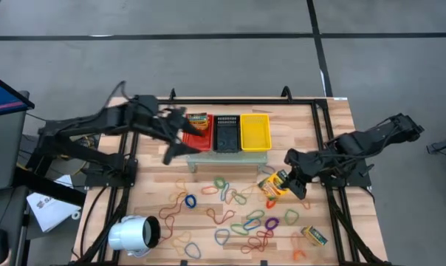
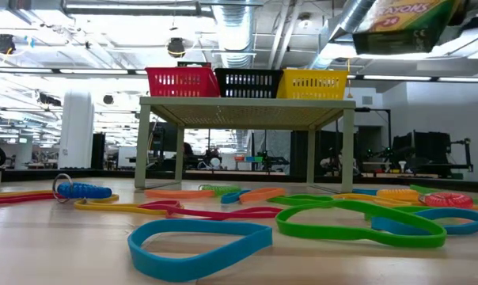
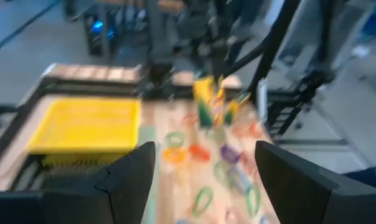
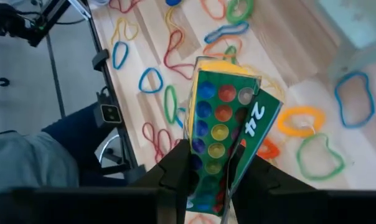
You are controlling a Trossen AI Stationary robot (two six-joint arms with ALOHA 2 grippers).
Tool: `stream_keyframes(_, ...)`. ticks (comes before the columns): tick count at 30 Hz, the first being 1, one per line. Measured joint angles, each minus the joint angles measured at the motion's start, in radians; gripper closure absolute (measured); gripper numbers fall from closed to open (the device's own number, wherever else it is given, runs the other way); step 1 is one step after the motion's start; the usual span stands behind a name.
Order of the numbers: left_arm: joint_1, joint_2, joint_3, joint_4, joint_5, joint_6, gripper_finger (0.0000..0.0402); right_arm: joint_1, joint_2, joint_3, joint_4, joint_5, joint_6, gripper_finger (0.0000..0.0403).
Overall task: Pick & Place Office Desk Supplies
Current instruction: Put the crayon box into the red bin on the shelf
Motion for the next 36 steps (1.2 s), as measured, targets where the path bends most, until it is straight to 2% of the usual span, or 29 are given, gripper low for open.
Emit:
stream_keyframes(3,-0.013,0.094,0.0,0.142,0.084,-0.011,0.0132,-0.009,0.02,0.0,0.018,-0.004,-0.036,0.0317)
stream_keyframes(9,-0.028,0.251,0.0,0.268,0.117,-0.016,0.0132,-0.004,0.048,0.0,0.065,-0.011,-0.071,0.0311)
stream_keyframes(13,-0.031,0.343,0.0,0.408,0.247,-0.088,0.0129,-0.002,0.048,0.0,0.114,-0.01,-0.101,0.0311)
stream_keyframes(18,-0.047,0.407,0.0,0.491,0.273,-0.109,0.012,-0.024,0.049,0.0,0.159,-0.01,-0.156,0.031)
stream_keyframes(26,-0.044,0.374,0.001,0.498,0.269,-0.133,0.0116,-0.132,0.062,0.044,0.182,-0.056,-0.288,0.031)
stream_keyframes(31,-0.038,0.31,0.0,0.429,0.271,-0.132,0.0116,-0.182,0.133,0.168,0.095,-0.083,-0.394,0.031)
stream_keyframes(36,-0.018,0.24,0.0,0.338,0.269,-0.106,0.0116,-0.208,0.281,0.366,-0.073,-0.09,-0.501,0.031)
